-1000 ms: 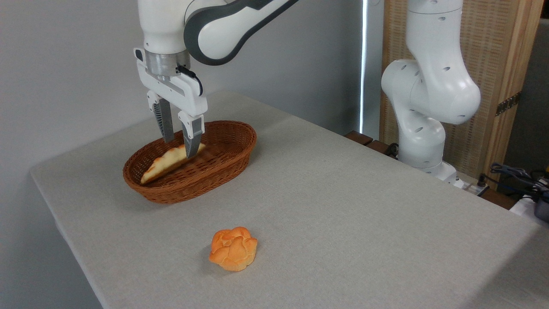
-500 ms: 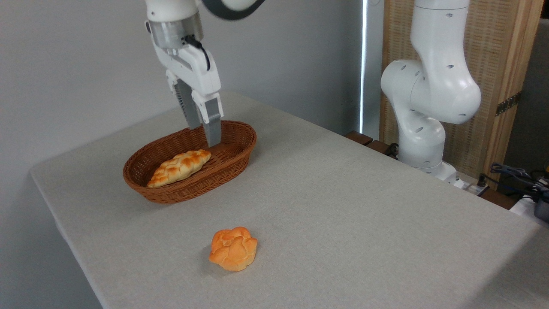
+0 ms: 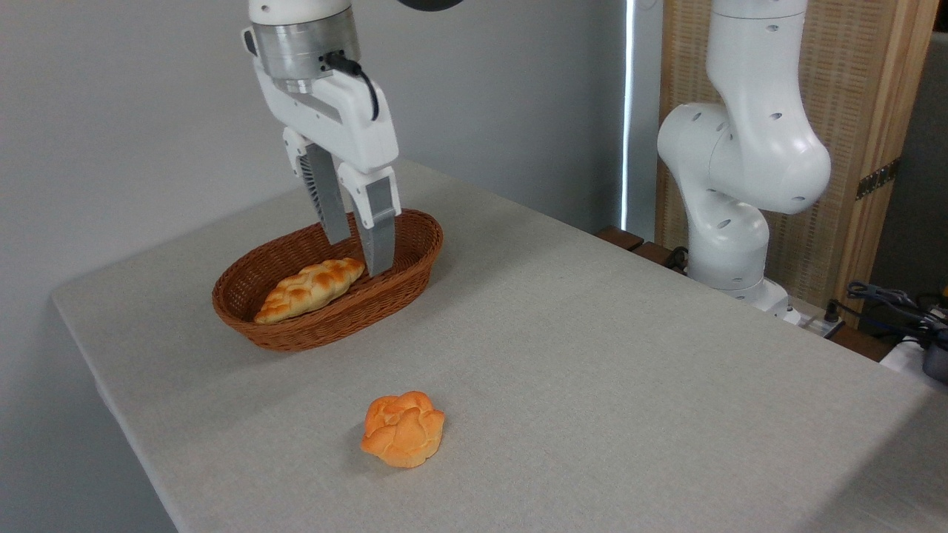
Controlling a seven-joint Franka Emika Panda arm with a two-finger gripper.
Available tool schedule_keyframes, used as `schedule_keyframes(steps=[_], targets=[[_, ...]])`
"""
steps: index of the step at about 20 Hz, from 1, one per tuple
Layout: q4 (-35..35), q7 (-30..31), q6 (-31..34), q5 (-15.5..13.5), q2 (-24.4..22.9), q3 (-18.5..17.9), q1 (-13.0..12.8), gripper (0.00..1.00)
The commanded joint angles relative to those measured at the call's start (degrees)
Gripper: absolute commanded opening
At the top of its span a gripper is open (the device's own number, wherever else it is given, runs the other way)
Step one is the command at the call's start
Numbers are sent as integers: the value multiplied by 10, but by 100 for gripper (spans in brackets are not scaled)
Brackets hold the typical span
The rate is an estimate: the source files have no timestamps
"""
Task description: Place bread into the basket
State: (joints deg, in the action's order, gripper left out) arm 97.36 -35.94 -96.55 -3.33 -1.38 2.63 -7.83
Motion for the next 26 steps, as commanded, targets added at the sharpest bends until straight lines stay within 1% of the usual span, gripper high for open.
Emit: schedule_keyframes(steps=[1, 5, 7, 9, 13, 14, 17, 26], targets=[[-51, -4, 15, 6, 33, -29, -7, 100], [-54, -5, 30, 9, 33, -35, -7, 100], [-67, -6, 54, 54, 33, -32, -7, 100], [-67, -3, 57, 61, 30, -32, -7, 100], [-67, -4, 55, 58, 15, -34, -5, 100], [-66, -4, 52, 57, 12, -37, 2, 100], [-60, -7, 41, 19, -10, -43, 24, 100], [-55, -10, 51, 25, -9, -43, 26, 100]])
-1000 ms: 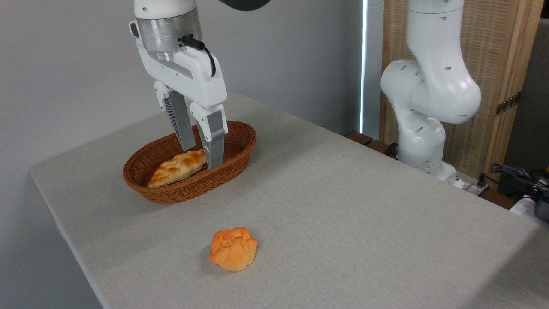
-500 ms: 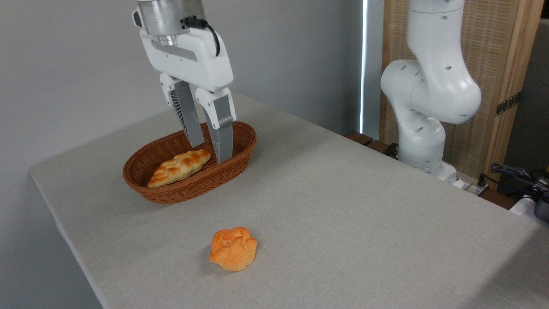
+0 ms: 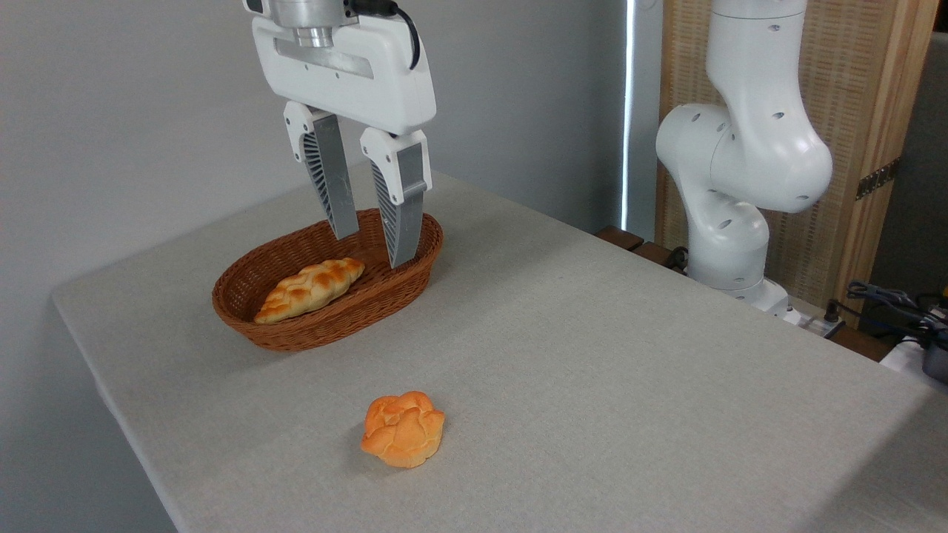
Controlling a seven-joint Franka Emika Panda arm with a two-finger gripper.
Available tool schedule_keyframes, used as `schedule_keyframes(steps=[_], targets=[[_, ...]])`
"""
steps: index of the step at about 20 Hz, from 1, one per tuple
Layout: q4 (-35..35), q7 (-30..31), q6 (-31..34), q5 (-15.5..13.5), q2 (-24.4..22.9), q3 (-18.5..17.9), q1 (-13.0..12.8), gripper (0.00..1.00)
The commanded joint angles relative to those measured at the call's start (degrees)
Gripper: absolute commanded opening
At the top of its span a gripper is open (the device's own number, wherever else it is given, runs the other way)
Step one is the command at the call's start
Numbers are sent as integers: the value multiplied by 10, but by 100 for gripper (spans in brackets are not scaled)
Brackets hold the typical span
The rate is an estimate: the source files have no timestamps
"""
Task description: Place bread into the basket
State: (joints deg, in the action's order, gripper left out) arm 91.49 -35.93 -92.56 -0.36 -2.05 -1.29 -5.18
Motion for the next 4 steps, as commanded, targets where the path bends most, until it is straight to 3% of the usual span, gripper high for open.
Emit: schedule_keyframes(steps=[1, 4], targets=[[4, -10, 11, -5, -2, -4, -2, 100], [4, -10, 12, -5, -2, -4, -2, 100]])
